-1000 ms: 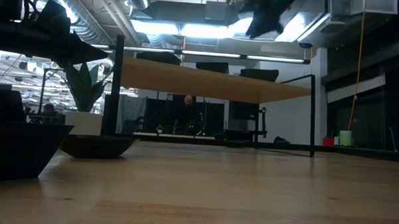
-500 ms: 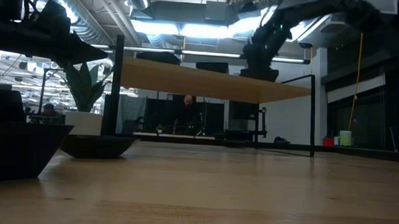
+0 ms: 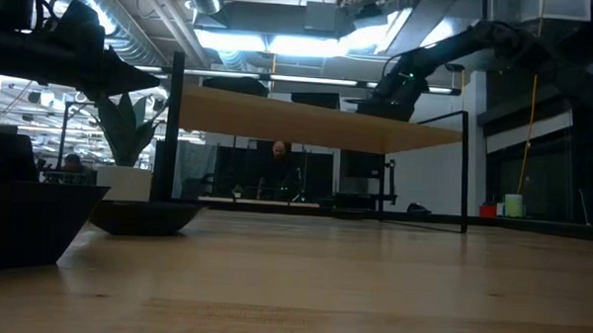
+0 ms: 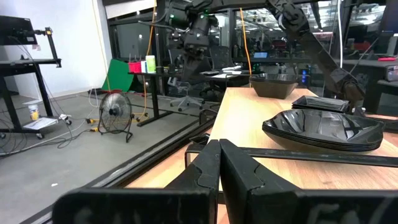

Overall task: Pick & Place Mini shaped plates
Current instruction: Move the shelf to the center of the table

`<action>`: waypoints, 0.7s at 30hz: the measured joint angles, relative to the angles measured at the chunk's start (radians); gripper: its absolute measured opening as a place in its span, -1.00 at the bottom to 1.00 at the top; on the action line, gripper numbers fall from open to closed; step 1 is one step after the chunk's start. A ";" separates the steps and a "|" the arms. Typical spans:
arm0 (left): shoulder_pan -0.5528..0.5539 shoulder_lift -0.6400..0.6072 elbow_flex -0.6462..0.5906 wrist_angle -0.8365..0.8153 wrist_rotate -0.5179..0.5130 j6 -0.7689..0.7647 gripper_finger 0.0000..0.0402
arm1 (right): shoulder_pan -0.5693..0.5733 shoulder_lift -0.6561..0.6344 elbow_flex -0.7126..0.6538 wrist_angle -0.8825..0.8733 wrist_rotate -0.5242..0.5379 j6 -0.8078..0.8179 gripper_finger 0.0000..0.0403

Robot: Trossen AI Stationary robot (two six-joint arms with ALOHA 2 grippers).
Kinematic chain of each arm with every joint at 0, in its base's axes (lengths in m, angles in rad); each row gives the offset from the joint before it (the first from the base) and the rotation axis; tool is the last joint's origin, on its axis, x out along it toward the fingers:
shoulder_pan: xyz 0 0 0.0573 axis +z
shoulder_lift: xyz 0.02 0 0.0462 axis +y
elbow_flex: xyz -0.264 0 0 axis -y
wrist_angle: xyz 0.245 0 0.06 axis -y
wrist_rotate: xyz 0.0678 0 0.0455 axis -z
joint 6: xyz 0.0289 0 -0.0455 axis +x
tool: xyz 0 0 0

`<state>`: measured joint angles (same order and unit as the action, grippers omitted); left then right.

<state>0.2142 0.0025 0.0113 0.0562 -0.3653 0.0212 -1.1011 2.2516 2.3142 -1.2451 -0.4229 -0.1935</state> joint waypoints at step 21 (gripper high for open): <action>0.000 0.000 0.000 0.000 0.000 0.000 -0.98 | -0.013 -0.059 -0.202 -0.151 0.076 -0.048 -0.96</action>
<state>0.2139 0.0025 0.0112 0.0562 -0.3653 0.0212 -1.1145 2.1925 2.1127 -1.3964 -0.3473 -0.2416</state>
